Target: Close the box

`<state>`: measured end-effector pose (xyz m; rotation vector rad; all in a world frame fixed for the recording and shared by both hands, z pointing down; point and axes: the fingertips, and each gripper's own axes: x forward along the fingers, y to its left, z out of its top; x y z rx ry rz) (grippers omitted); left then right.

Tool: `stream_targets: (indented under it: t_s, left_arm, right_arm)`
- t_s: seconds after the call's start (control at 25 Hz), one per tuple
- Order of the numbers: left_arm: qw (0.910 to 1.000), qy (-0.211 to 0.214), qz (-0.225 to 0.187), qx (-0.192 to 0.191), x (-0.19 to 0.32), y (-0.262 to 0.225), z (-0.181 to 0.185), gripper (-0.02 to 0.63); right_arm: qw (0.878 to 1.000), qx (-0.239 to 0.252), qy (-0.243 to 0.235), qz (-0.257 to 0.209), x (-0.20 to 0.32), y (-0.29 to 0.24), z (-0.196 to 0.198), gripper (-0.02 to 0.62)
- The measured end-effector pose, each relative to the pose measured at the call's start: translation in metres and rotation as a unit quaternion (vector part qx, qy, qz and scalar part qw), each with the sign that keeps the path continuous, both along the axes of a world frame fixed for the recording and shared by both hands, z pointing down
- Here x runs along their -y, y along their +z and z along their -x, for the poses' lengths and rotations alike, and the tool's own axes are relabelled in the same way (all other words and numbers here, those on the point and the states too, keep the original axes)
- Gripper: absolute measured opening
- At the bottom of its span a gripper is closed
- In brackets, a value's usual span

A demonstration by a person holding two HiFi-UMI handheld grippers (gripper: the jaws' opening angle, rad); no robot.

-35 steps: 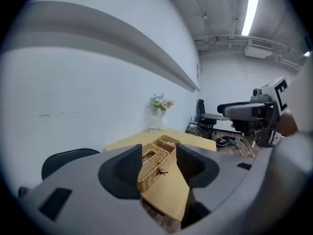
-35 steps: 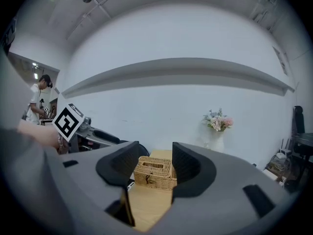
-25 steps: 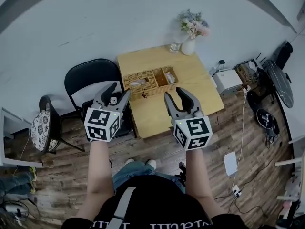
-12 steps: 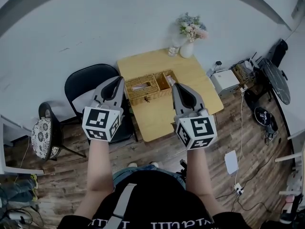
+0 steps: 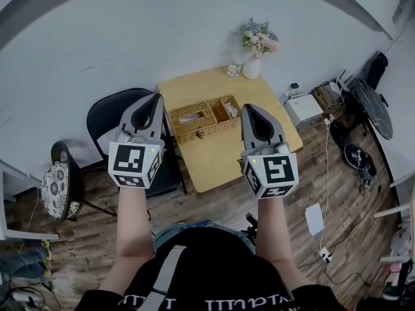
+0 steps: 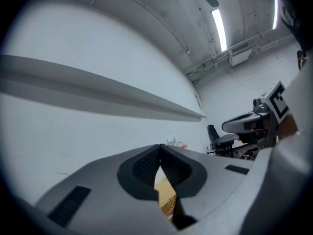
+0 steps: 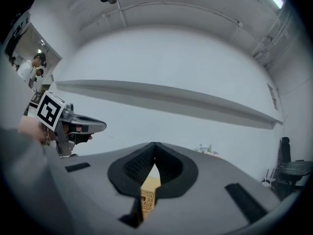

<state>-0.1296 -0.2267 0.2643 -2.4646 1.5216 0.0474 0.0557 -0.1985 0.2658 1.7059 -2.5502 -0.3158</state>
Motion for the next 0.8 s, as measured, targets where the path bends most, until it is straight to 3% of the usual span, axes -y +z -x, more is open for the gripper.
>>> stream_targets:
  t_s: [0.44, 0.8]
  left_arm:
    - [0.9995, 0.006, -0.022, 0.023, -0.002, -0.014, -0.006, 0.012]
    - [0.9996, 0.002, -0.021, 0.021, 0.001, -0.021, -0.009, 0.012]
  right_arm:
    - [1.0, -0.017, -0.006, -0.014, 0.0, -0.015, 0.005, 0.014]
    - [0.999, -0.03, -0.003, -0.011, 0.003, -0.017, 0.003, 0.014]
